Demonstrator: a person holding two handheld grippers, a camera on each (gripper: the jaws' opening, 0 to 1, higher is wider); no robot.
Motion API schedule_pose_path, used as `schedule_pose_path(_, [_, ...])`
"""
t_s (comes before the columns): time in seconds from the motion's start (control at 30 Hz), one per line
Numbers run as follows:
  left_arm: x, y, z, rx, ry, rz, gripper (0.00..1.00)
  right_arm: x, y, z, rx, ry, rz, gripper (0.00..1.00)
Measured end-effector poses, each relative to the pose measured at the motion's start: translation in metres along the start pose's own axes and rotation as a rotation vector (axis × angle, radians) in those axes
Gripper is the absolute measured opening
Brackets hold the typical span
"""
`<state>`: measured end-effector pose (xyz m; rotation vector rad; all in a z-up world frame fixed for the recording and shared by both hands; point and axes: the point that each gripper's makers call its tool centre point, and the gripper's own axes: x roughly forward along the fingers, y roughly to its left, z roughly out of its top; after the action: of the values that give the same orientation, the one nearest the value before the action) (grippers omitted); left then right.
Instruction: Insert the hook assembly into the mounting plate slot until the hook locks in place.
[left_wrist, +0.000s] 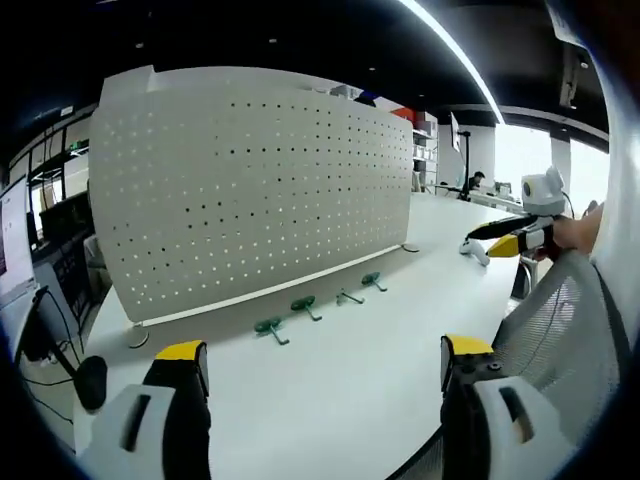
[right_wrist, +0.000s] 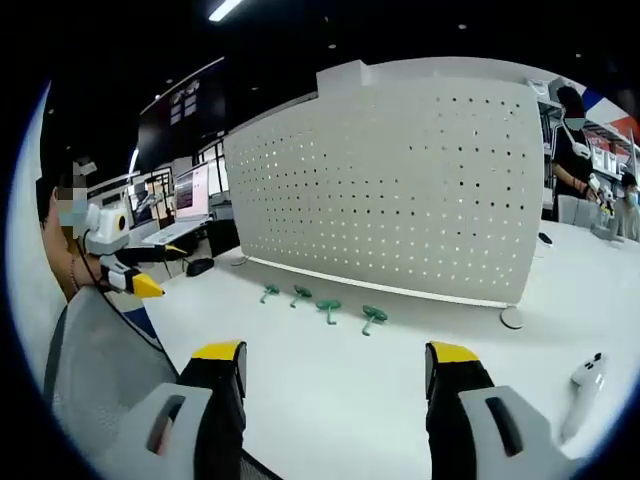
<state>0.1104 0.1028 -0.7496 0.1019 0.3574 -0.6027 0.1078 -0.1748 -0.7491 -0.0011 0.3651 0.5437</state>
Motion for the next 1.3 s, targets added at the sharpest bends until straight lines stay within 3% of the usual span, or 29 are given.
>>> schedule_pose_path(1.3, [0.0018, -0.0024, -0.0027, 0.029, 0.016, -0.014, 0.98, -0.0029, -0.0046, 0.0069, -0.023, -0.028, -0.023, 0.71])
